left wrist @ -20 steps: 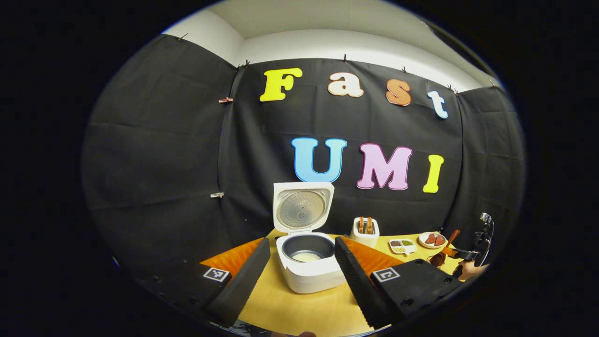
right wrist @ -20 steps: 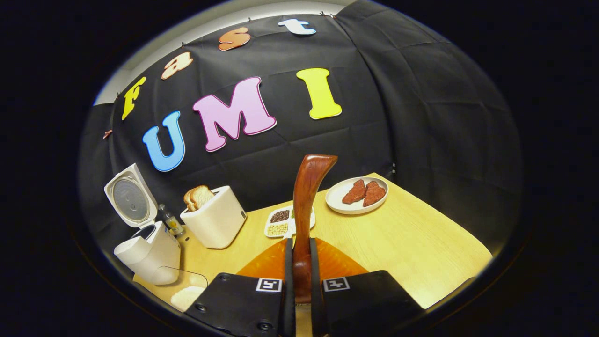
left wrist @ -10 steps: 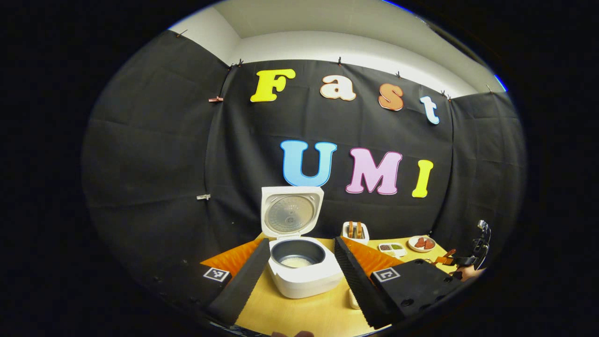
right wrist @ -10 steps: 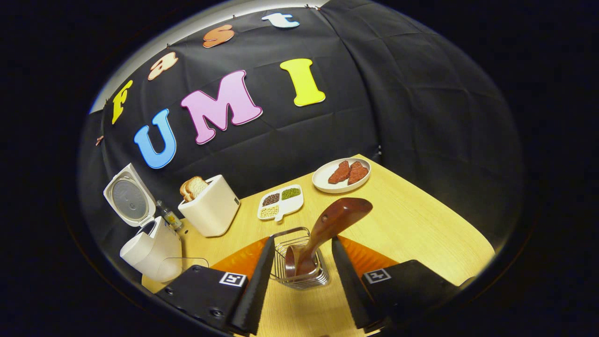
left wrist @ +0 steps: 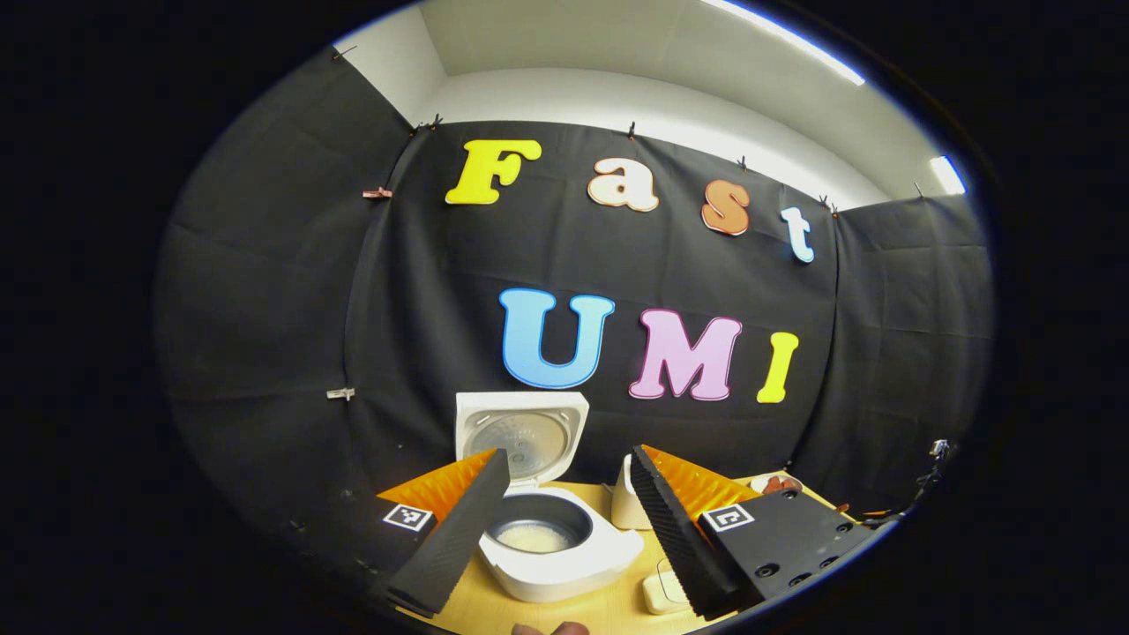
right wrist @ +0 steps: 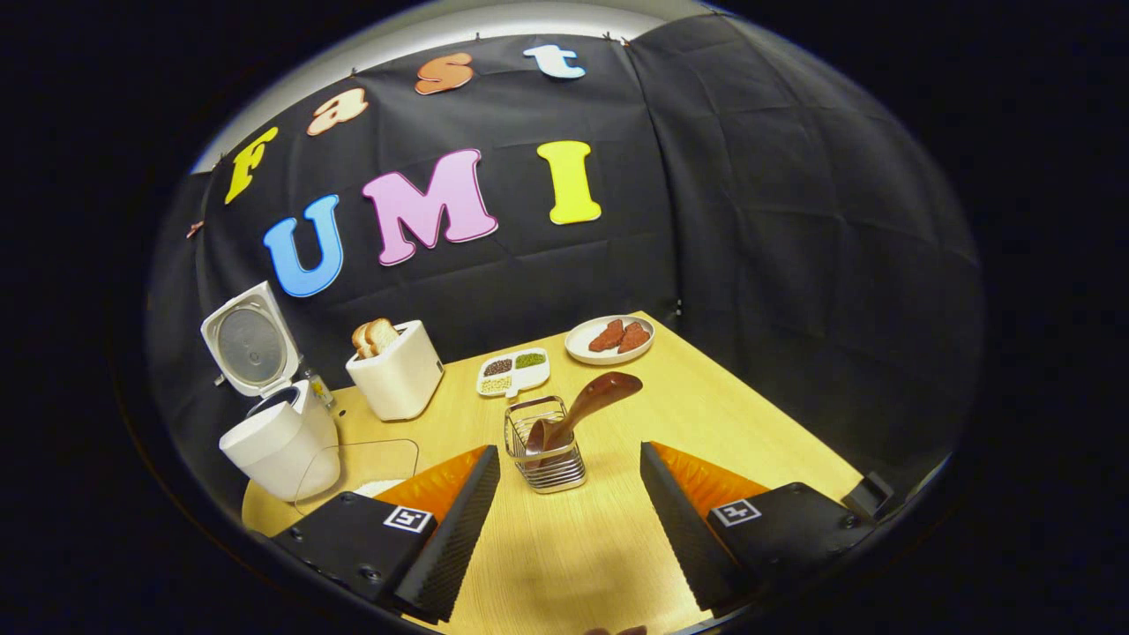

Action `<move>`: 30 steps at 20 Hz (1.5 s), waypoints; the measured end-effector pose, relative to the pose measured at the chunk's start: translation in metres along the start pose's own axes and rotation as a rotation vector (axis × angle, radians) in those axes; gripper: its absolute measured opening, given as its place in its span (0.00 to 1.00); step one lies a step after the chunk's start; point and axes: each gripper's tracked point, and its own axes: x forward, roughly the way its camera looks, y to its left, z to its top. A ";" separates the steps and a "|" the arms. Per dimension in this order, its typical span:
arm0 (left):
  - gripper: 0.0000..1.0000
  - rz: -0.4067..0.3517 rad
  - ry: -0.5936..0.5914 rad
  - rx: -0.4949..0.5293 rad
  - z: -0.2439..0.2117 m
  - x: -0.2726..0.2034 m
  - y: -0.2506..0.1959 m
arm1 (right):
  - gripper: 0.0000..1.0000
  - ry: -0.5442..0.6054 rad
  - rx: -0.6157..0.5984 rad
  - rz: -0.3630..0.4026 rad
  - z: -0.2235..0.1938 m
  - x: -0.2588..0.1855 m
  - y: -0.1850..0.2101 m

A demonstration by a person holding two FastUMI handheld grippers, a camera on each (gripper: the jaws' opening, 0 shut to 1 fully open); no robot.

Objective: Close the left gripper, press the button to open the rice cooker; take a wooden spoon from the chopstick holder with the right hand, scoop a spoonful of rice and pour it into the rice cooker, then put the wooden spoon back into the chopstick holder.

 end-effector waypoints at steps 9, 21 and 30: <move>0.95 -0.013 -0.115 0.023 0.073 0.096 0.020 | 0.98 -0.170 -0.027 -0.055 0.077 -0.070 0.008; 0.95 0.050 0.031 0.061 0.031 0.287 0.060 | 0.98 -0.299 -0.154 -0.203 0.126 -0.136 0.000; 0.95 0.140 0.193 0.107 -0.050 0.370 0.101 | 0.98 -0.289 -0.159 -0.337 0.121 -0.166 -0.016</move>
